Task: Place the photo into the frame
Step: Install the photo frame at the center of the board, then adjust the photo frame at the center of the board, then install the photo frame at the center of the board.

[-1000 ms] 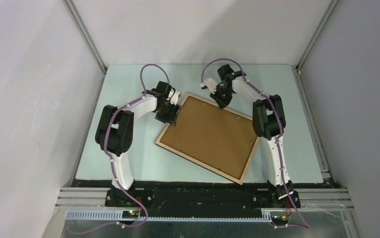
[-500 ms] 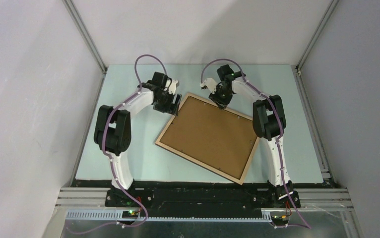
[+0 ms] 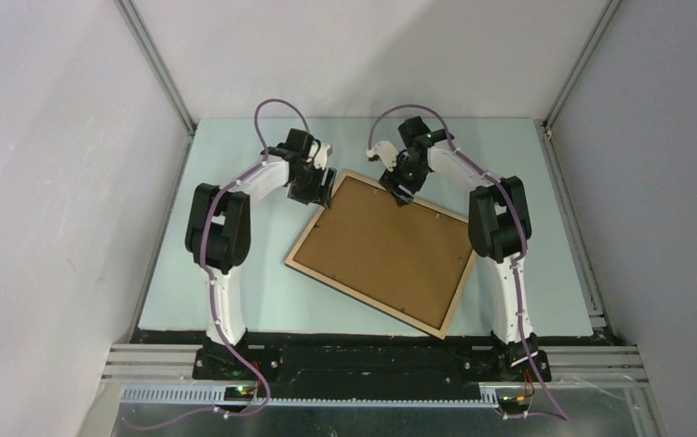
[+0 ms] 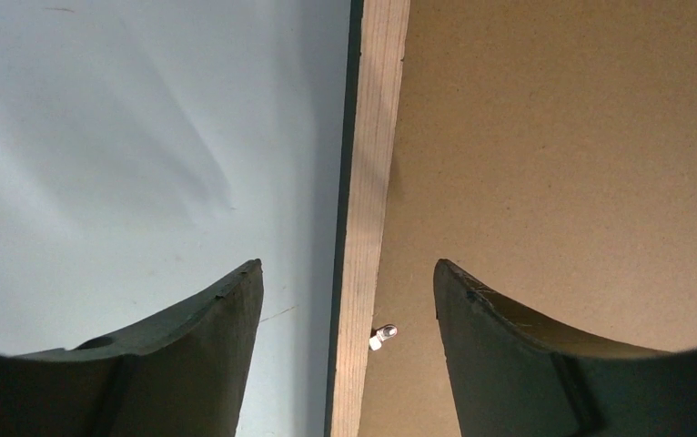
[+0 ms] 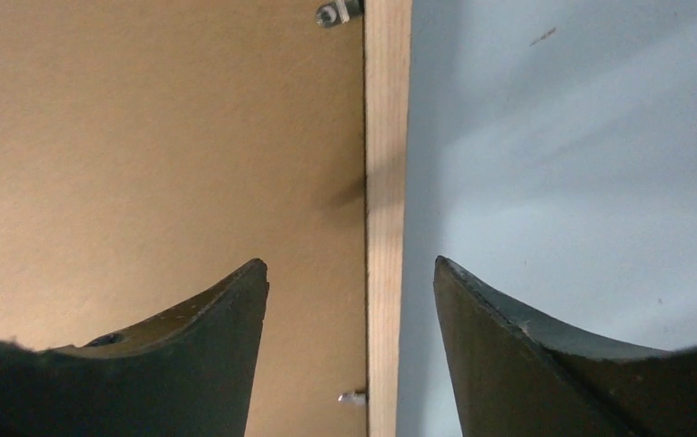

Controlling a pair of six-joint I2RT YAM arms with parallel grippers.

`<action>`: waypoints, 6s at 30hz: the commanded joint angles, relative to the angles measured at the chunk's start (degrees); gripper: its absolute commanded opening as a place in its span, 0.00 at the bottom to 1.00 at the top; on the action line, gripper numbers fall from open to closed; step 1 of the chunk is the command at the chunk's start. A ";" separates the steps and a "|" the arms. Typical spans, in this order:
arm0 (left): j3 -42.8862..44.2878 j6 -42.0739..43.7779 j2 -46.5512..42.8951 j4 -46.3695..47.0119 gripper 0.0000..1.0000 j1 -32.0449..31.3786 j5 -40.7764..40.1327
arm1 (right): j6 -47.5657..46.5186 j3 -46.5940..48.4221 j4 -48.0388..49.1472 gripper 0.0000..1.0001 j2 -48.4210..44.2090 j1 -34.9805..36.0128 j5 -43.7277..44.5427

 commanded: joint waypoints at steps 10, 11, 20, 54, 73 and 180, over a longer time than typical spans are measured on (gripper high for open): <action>4.58 -2.05 3.39 -0.20 0.63 0.17 0.22 | 9.86 -19.15 7.37 0.76 -27.10 -1.81 0.47; 4.70 -2.19 3.52 -0.21 0.63 0.21 0.21 | 10.34 -20.19 7.81 0.76 -29.24 -1.91 1.78; 4.50 -4.80 5.23 -0.15 0.51 0.20 1.39 | 19.87 -33.29 11.60 0.77 -41.68 -6.27 5.60; -5.55 -13.61 -0.24 3.31 0.00 1.70 3.62 | 36.74 -50.65 12.52 0.75 -35.32 -34.60 -8.30; -16.32 -16.73 -5.20 8.17 0.00 2.86 5.24 | 39.30 -40.71 12.92 0.42 -21.73 -29.87 -10.25; -31.09 -24.60 -9.76 19.95 0.00 3.63 9.36 | 37.14 -35.10 17.76 0.40 -18.57 -21.59 0.77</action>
